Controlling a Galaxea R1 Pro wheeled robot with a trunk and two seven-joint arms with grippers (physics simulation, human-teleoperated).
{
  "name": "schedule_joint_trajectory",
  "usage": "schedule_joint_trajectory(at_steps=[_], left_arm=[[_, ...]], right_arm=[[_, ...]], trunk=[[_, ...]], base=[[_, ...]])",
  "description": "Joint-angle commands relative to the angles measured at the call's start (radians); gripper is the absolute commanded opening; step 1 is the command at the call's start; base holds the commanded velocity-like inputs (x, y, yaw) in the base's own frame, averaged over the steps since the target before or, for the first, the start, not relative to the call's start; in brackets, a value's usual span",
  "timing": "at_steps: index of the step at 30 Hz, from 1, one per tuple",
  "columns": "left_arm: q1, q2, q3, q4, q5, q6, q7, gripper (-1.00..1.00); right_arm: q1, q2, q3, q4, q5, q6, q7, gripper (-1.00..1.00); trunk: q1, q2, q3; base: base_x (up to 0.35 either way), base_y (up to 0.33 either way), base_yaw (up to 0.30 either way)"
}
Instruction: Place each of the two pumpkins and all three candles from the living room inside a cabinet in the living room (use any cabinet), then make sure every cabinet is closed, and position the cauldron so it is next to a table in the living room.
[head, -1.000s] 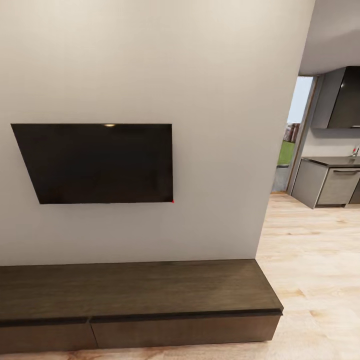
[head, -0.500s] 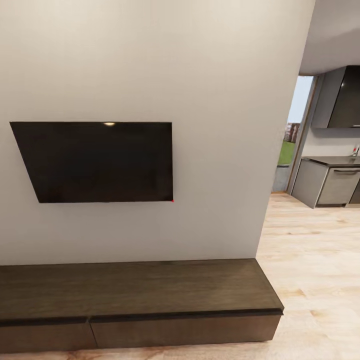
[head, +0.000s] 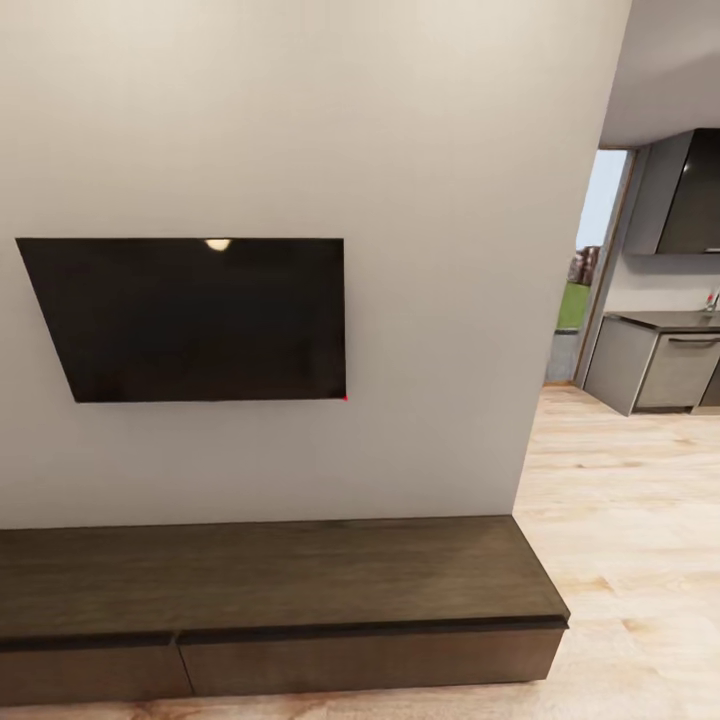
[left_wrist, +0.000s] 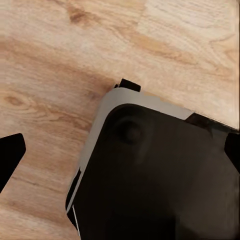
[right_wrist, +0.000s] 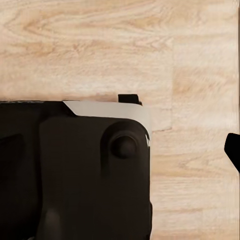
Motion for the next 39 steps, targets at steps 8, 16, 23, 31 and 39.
schedule_joint_trajectory(at_steps=[8, 16, 23, 31, 39], left_arm=[[-0.023, -0.003, 0.002, -0.231, 0.009, 0.208, -0.001, 1.00], [-0.024, -0.010, 0.002, -0.426, 0.010, 0.349, -0.002, 1.00], [-0.024, -0.036, 0.001, -0.621, 0.010, 0.517, -0.002, 1.00], [-0.024, -0.108, 0.001, -0.808, 0.017, 0.667, -0.002, 1.00], [-0.039, -0.179, -0.004, -1.019, 0.022, 0.818, -0.001, 1.00]], right_arm=[[-0.070, 0.000, -0.002, -0.009, -0.104, 0.022, -0.001, 1.00], [-0.144, 0.000, 0.000, -0.009, -0.146, 0.146, 0.001, 1.00], [-0.165, 0.015, 0.001, -0.011, -0.149, 0.154, 0.009, 1.00], [-0.169, 0.047, 0.002, -0.032, -0.149, 0.151, 0.011, 1.00], [-0.169, 0.064, 0.002, -0.065, -0.149, 0.151, 0.012, 1.00]], trunk=[[0.031, -0.057, -0.027], [0.062, -0.113, -0.052], [0.088, -0.162, -0.074], [0.119, -0.218, -0.099], [0.150, -0.274, -0.124]], base=[[0.000, 0.000, 0.000], [0.000, 0.000, 0.000], [0.000, 0.000, 0.000], [0.000, 0.000, 0.000], [0.000, 0.000, 0.000]])
